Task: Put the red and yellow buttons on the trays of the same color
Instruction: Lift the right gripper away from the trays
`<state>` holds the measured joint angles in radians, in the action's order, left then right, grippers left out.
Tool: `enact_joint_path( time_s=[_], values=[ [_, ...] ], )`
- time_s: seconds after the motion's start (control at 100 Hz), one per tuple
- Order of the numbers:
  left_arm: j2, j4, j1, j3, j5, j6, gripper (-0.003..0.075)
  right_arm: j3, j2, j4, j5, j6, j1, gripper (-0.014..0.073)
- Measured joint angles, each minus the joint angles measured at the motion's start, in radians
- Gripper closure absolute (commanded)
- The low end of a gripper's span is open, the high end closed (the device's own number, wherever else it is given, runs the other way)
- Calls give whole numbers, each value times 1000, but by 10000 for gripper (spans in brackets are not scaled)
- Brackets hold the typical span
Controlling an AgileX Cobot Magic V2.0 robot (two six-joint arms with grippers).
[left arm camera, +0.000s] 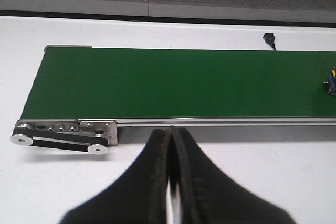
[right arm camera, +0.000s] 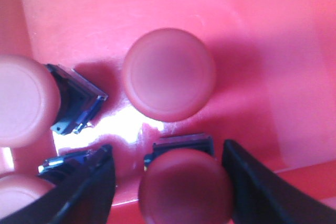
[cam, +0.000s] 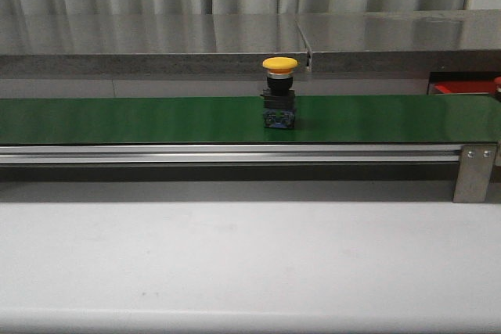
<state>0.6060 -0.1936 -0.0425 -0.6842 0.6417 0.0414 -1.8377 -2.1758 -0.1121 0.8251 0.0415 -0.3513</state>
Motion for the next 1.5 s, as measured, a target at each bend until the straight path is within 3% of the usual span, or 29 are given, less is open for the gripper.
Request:
enact_joint_path(
  time_s=[0.55, 0.96, 1.13, 1.5],
  values=[
    [0, 0, 0, 0, 0, 0, 741, 0, 146, 46, 40, 0, 22, 136],
    [0, 0, 0, 0, 0, 0, 741, -2, 260, 71, 211, 2, 240, 127],
    [0, 0, 0, 0, 0, 0, 741, -2, 281, 71, 294, 4, 316, -24],
    [0, 0, 0, 0, 0, 0, 741, 0, 358, 59, 411, 6, 428, -6]
  ],
)
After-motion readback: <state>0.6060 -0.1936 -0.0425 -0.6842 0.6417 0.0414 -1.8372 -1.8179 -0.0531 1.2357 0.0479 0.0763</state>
